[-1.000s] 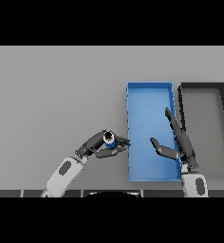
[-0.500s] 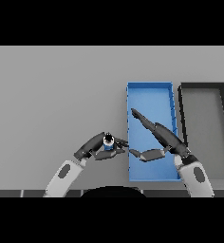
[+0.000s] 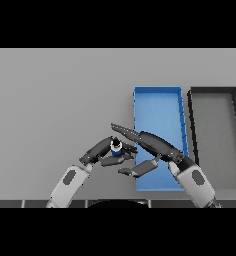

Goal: Pick up the blue pipe and place it into the blue bin.

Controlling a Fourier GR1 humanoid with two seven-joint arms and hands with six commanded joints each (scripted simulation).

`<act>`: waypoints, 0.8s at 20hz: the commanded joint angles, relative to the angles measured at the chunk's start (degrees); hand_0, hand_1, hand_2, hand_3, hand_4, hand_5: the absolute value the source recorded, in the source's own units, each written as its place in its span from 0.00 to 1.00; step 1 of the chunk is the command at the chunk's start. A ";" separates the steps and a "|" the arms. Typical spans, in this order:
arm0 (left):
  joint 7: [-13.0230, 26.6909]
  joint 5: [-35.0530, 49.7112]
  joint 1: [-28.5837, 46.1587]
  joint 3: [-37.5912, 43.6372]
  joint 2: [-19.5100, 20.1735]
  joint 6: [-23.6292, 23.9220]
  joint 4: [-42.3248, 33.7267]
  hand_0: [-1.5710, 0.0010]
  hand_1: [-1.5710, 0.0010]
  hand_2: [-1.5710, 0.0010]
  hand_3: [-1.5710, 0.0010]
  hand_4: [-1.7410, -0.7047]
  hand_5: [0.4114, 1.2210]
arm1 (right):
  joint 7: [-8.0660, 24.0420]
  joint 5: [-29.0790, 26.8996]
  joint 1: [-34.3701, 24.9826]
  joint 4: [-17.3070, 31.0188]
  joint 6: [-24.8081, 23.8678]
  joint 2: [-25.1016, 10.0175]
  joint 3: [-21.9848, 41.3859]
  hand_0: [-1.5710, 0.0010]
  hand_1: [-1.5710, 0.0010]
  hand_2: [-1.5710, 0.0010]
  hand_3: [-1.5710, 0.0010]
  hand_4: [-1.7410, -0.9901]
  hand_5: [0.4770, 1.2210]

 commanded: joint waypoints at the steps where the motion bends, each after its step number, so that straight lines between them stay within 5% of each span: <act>1: 0.01 0.06 0.02 0.03 -0.35 -0.35 0.19 0.00 0.00 0.00 0.00 0.26 1.00 | 0.07 0.11 -0.68 1.16 0.73 0.45 0.59 1.00 1.00 1.00 1.00 0.73 0.05; 8: -0.80 1.26 0.48 1.69 -1.02 -3.53 0.08 0.00 0.00 0.00 0.00 0.27 1.00 | 2.72 -0.49 -8.11 8.19 2.35 6.10 3.62 0.98 0.93 0.92 0.97 0.69 0.05; 9: 0.33 0.42 0.80 1.24 -1.63 -2.97 0.30 0.00 0.00 0.00 0.00 0.22 1.00 | 2.40 -0.57 -8.58 9.26 3.03 6.23 3.56 0.89 0.85 0.84 0.91 0.65 0.06; 11: 2.65 1.25 0.62 1.96 -1.79 -3.18 0.00 0.00 0.00 0.03 0.27 0.14 1.00 | 2.59 -0.19 -10.63 11.03 3.02 7.29 3.60 0.60 0.58 0.58 0.68 0.48 0.06; 14: 2.70 1.02 0.45 2.31 -1.85 -3.44 -0.31 0.00 0.00 0.01 0.22 0.07 1.00 | 0.53 0.24 -10.19 12.43 2.89 8.72 4.27 0.31 0.30 0.30 0.43 0.27 0.17; 16: 1.16 0.25 1.31 1.62 -2.47 -3.28 -0.18 0.00 0.00 0.01 0.17 0.05 1.00 | -0.20 -1.32 -9.17 12.39 2.52 9.68 3.80 0.20 0.19 0.19 0.27 0.33 0.41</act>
